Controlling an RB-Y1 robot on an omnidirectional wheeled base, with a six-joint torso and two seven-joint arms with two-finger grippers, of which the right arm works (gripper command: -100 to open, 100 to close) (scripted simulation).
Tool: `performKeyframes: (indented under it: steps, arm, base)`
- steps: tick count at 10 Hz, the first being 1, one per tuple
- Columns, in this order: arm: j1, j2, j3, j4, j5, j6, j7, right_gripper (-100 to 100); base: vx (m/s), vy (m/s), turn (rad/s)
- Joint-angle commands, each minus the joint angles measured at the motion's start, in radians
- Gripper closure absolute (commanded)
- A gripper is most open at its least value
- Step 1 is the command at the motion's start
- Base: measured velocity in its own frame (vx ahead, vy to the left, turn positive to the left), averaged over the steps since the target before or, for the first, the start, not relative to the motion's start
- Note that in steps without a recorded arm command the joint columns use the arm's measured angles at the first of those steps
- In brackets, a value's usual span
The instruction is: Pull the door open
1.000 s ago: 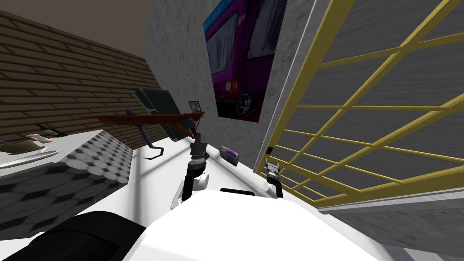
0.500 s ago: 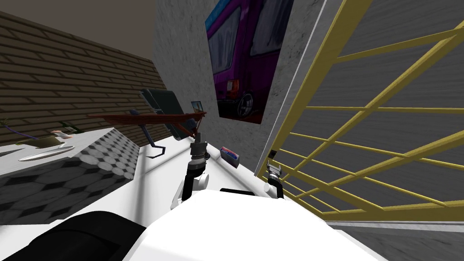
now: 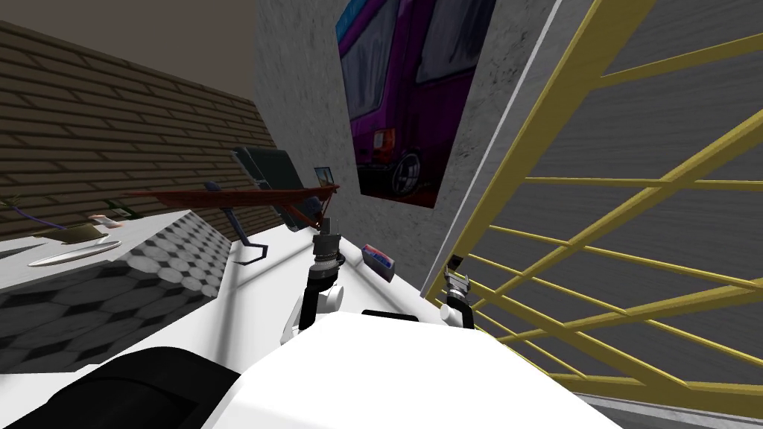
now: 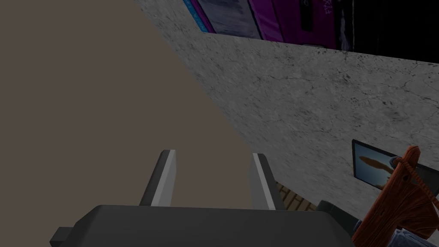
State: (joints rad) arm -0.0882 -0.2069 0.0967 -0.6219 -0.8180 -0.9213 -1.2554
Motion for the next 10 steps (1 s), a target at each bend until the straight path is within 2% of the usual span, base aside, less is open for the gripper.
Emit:
performKeyframes:
  steps: [1,2,3,4,7,8,9,10]
  arm:
    - [0.013,-0.023,0.006,0.011,0.001,-0.005,-0.035,-100]
    - [0.019,-0.036,0.007,0.013,0.000,-0.006,-0.049,-100]
    - [0.031,-0.061,0.010,0.018,-0.002,-0.006,-0.078,-100]
    - [0.037,-0.073,0.012,0.020,-0.003,-0.006,-0.091,-100]
    - [0.063,-0.127,0.018,0.030,-0.007,-0.007,-0.154,-100]
    - [0.063,-0.113,0.016,0.020,-0.007,-0.007,-0.136,-100]
    - [0.063,-0.113,0.016,0.020,-0.007,-0.007,-0.136,100]
    - [0.063,-0.113,0.016,0.020,-0.007,-0.007,-0.136,100]
  base:
    - [0.132,0.010,0.028]
    - [0.099,0.003,0.019]
    - [0.122,-0.014,0.047]
    - [0.116,-0.018,0.036]
    - [0.171,-0.005,0.040]
    - [0.079,0.003,-0.022]
    - [-0.026,0.010,0.011]
    - [-0.036,-0.006,-0.014]
